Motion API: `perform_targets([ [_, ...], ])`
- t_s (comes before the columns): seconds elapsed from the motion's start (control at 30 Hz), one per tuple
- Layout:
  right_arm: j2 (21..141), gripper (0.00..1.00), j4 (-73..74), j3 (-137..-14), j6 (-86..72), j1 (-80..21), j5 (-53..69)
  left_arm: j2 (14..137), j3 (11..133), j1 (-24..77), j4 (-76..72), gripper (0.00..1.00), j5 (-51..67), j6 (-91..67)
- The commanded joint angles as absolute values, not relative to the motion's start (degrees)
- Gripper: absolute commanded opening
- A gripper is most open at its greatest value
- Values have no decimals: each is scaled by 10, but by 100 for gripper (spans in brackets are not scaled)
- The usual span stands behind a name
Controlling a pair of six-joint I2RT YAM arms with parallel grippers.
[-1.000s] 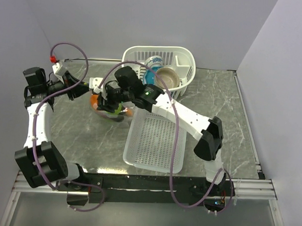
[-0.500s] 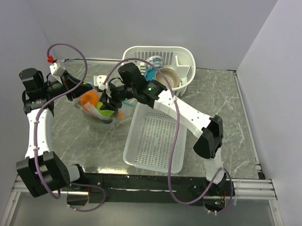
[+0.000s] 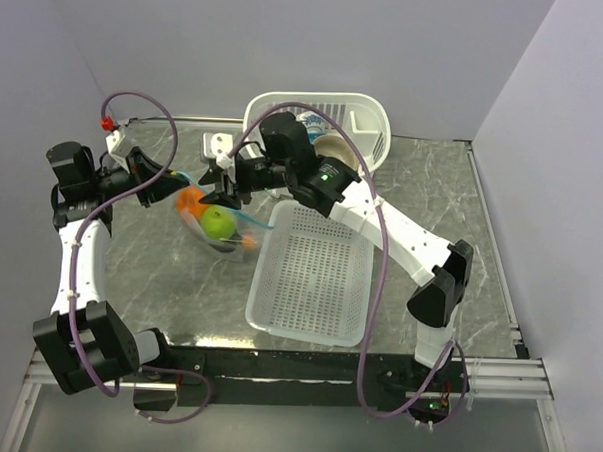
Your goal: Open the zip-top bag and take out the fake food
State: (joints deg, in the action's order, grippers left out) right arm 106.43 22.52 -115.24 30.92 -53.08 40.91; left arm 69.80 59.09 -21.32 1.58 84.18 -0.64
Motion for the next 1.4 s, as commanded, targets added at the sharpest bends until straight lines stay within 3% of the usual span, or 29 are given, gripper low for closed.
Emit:
perform_targets([
  [0.0, 1104, 47, 209, -1193, 287, -516, 400, 676, 586, -207, 28, 14, 971, -6],
  [0.4, 1161, 45, 190, -1190, 240, -515, 388, 680, 601, -205, 73, 13, 970, 47],
  [0.47, 1168, 40, 184, -1194, 235, -514, 386, 679, 600, -204, 81, 13, 970, 54],
  [0.53, 1174, 22, 183, -1199, 229, -511, 385, 679, 599, -204, 86, 17, 970, 57],
  [0.57, 1175, 14, 182, -1201, 228, -510, 384, 678, 599, -205, 88, 24, 969, 56],
  [0.6, 1175, 1, 182, -1201, 225, -508, 385, 679, 599, -206, 89, 39, 969, 57],
  [0.63, 1169, 0, 174, -1198, 224, -505, 385, 680, 600, -206, 94, 90, 969, 57],
  [0.67, 1165, 0, 168, -1185, 222, -505, 382, 684, 603, -207, 100, 97, 967, 60],
  [0.93, 1126, 0, 133, -1138, 204, -485, 393, 766, 650, -211, 485, 97, 970, 459],
  [1.17, 1103, 0, 106, -1111, 178, -466, 418, 762, 592, -206, 438, 99, 971, 440],
  [1.27, 1104, 0, 109, -1114, 175, -466, 427, 747, 579, -200, 396, 93, 971, 424],
  [1.3, 1105, 0, 113, -1114, 173, -465, 431, 748, 584, -199, 405, 85, 971, 430],
  [1.37, 1108, 0, 113, -1115, 171, -466, 437, 756, 611, -199, 426, 79, 972, 440],
])
